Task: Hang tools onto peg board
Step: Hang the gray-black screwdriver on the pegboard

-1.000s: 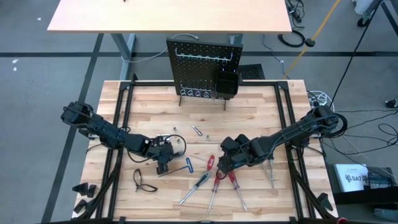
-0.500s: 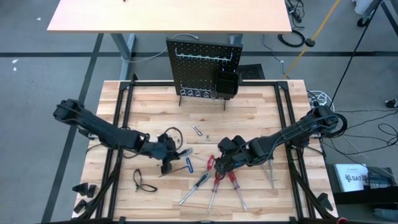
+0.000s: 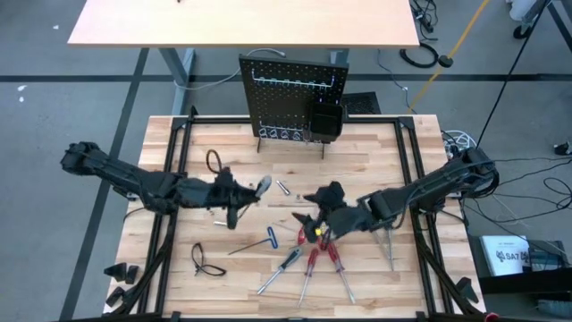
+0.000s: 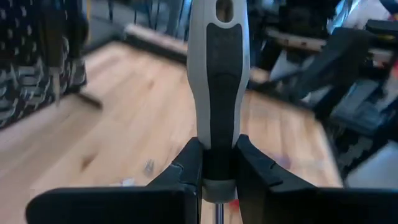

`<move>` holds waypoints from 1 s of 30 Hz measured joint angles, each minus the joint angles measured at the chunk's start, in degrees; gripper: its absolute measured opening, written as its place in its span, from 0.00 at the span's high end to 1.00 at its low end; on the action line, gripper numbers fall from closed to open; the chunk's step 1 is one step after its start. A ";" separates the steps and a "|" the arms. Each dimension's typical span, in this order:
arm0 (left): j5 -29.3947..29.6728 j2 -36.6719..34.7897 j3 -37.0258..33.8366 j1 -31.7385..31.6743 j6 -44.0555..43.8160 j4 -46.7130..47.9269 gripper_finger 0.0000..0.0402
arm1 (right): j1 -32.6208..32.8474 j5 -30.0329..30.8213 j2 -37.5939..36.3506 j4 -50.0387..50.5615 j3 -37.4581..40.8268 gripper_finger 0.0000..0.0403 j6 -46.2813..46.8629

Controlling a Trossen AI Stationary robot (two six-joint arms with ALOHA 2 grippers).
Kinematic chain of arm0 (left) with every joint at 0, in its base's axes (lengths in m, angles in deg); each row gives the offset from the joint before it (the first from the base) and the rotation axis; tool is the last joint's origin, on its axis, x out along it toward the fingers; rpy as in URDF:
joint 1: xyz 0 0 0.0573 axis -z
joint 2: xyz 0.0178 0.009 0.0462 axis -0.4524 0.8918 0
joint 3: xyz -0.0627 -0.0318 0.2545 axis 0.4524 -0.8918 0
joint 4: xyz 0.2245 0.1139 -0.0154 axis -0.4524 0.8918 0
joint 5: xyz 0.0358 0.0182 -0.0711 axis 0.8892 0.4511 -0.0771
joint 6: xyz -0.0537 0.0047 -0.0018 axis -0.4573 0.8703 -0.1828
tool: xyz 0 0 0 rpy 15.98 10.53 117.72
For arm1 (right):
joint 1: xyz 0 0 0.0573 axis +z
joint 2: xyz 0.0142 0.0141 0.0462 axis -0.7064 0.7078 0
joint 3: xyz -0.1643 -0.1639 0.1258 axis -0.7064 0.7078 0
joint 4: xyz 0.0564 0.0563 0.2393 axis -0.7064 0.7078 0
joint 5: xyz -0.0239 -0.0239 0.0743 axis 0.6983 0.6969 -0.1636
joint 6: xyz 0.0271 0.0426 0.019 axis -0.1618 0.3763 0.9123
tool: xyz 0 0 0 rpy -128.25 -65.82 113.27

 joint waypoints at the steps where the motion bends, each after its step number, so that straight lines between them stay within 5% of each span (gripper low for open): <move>1: -1.00 0.00 -0.01 -0.66 0.04 -2.44 0.86 | -0.62 -0.29 -0.72 -3.80 0.00 0.23 -1.53; 9: -5.81 0.24 -0.01 -2.78 4.47 -18.86 0.86 | -5.26 -7.85 -4.78 -26.64 -0.02 0.23 -10.55; 15: -6.54 0.61 -0.01 -3.83 2.25 -19.21 0.86 | -9.87 -13.82 -5.02 -28.77 -0.02 0.23 -7.29; 21: -7.53 2.47 0.09 -4.86 0.13 -20.97 0.86 | -11.96 -15.33 -4.82 -25.87 -1.59 0.23 -5.57; 30: -10.77 3.20 6.06 -8.39 3.17 -14.22 0.86 | -14.35 -15.35 -0.53 -1.91 -18.85 0.23 -11.24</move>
